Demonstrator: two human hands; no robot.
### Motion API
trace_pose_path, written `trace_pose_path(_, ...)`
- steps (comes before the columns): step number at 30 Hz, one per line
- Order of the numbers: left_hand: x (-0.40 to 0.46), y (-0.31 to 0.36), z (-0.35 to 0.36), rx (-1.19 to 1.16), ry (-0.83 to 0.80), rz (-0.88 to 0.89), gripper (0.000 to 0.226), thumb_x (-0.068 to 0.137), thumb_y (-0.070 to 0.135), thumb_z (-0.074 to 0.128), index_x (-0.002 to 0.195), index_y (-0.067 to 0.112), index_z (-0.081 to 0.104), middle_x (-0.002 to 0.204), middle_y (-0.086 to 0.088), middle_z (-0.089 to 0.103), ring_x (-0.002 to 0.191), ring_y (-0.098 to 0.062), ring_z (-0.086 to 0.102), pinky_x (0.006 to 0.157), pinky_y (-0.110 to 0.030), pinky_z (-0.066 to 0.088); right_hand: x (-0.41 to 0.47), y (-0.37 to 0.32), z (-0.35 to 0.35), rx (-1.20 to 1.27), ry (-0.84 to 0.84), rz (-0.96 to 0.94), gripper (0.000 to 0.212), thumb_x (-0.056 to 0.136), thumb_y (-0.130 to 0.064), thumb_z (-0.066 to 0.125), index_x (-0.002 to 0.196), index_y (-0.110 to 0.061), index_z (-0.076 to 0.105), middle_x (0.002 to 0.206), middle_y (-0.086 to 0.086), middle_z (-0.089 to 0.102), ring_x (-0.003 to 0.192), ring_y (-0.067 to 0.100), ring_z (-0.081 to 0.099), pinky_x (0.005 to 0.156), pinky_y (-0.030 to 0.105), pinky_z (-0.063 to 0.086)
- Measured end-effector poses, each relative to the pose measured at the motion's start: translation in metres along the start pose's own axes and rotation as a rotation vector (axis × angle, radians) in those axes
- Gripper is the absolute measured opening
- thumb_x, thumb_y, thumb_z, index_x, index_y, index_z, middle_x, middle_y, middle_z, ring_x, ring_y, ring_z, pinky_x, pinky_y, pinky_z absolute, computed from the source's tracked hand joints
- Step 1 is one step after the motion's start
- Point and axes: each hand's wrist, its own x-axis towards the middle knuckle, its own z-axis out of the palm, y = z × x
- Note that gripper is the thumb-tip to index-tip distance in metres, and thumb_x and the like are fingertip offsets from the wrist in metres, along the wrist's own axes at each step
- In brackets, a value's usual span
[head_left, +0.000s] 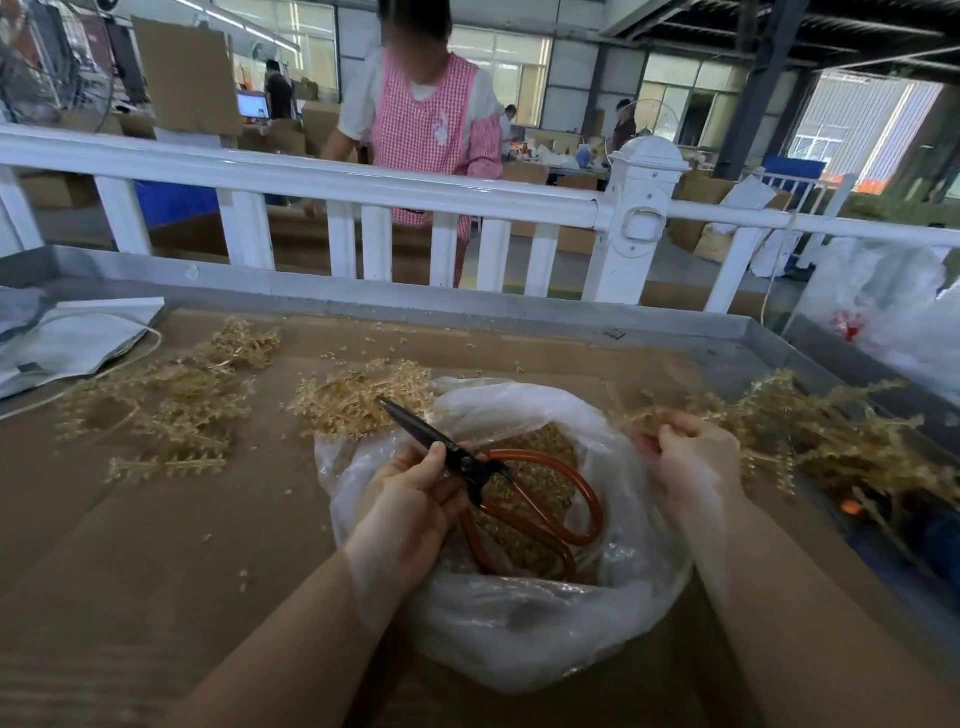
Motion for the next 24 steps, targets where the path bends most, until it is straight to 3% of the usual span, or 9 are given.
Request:
trace_pose_path(3,0.0,0.0,0.001,0.008,0.007,0.005,0.019,0.098,0.005,0.041,0.088,0.008,0.056,0.072,-0.006,0.07,0.07,-0.021,0.071,0.055,-0.027,0.057,0.0,0.004,-0.005,-0.225,-0.016,-0.096,0.025,0.096,-0.001,0.05,0.116,-0.003,0.065,0.09,0.011,0.069,0.074,0.021,0.066,0.068,0.026,0.055)
trace_pose_path(6,-0.001,0.0,0.0,0.013,0.011,-0.005,0.018,0.098,0.005,0.041,0.089,0.007,0.056,0.074,-0.009,0.071,0.074,-0.024,0.071,0.055,-0.028,0.057,-0.003,0.001,-0.01,-0.516,-0.019,-0.217,0.02,0.092,-0.011,0.061,0.109,-0.006,0.069,0.101,0.012,0.07,0.093,0.028,0.065,0.084,0.037,0.052)
trace_pose_path(7,-0.001,0.001,0.0,0.013,0.012,-0.007,0.018,0.098,0.005,0.041,0.089,0.006,0.057,0.074,-0.009,0.071,0.075,-0.024,0.071,0.055,-0.028,0.057,-0.007,-0.002,-0.011,-0.595,-0.009,-0.236,0.02,0.09,-0.016,0.063,0.107,-0.006,0.067,0.099,0.01,0.068,0.093,0.028,0.063,0.083,0.036,0.05)
trace_pose_path(9,-0.002,0.001,0.001,0.013,0.017,-0.008,0.018,0.098,0.005,0.041,0.089,0.006,0.057,0.074,-0.009,0.071,0.074,-0.023,0.071,0.055,-0.028,0.057,-0.017,-0.008,-0.009,-0.716,0.038,-0.298,0.023,0.091,-0.02,0.063,0.109,-0.006,0.059,0.092,0.006,0.062,0.085,0.026,0.06,0.073,0.034,0.046)
trace_pose_path(12,-0.002,0.002,0.002,0.021,0.027,-0.006,0.018,0.098,0.005,0.042,0.088,0.006,0.057,0.072,-0.008,0.07,0.073,-0.022,0.071,0.057,-0.028,0.057,-0.046,-0.013,0.001,-0.721,-0.005,-0.629,0.022,0.094,-0.024,0.058,0.11,-0.01,0.054,0.084,0.001,0.061,0.071,0.015,0.057,0.063,0.031,0.049)
trace_pose_path(16,-0.005,0.004,0.007,0.03,0.05,-0.025,0.018,0.098,0.005,0.043,0.087,0.006,0.056,0.071,-0.007,0.071,0.069,-0.021,0.071,0.057,-0.029,0.058,-0.096,-0.013,0.018,-0.73,-0.281,-1.049,0.019,0.09,-0.034,0.061,0.104,-0.02,0.062,0.078,-0.018,0.055,0.063,-0.006,0.05,0.068,0.002,0.043)
trace_pose_path(18,-0.007,0.006,0.009,0.019,0.069,-0.032,0.017,0.098,0.005,0.043,0.088,0.006,0.057,0.069,-0.007,0.071,0.064,-0.02,0.071,0.053,-0.028,0.057,-0.108,-0.004,0.023,-0.892,-0.437,-1.072,0.036,0.085,-0.039,0.06,0.118,-0.023,0.059,0.088,-0.013,0.063,0.078,0.003,0.06,0.074,0.005,0.043)
trace_pose_path(20,-0.008,0.007,0.01,0.021,0.085,-0.036,0.016,0.098,0.005,0.043,0.09,0.005,0.057,0.07,-0.009,0.071,0.065,-0.02,0.071,0.052,-0.027,0.056,-0.111,0.007,0.026,-0.988,-0.512,-1.028,0.056,0.084,-0.042,0.055,0.136,-0.028,0.045,0.109,-0.007,0.065,0.102,0.013,0.06,0.083,0.021,0.047)
trace_pose_path(24,-0.011,0.01,0.014,0.018,0.069,-0.044,0.015,0.099,0.005,0.043,0.101,0.002,0.057,0.084,-0.014,0.071,0.076,-0.021,0.071,0.061,-0.028,0.058,-0.11,0.02,0.032,-0.953,-0.534,-0.962,0.062,0.084,-0.032,0.058,0.143,-0.03,0.038,0.116,-0.002,0.059,0.111,0.016,0.053,0.091,0.024,0.042)
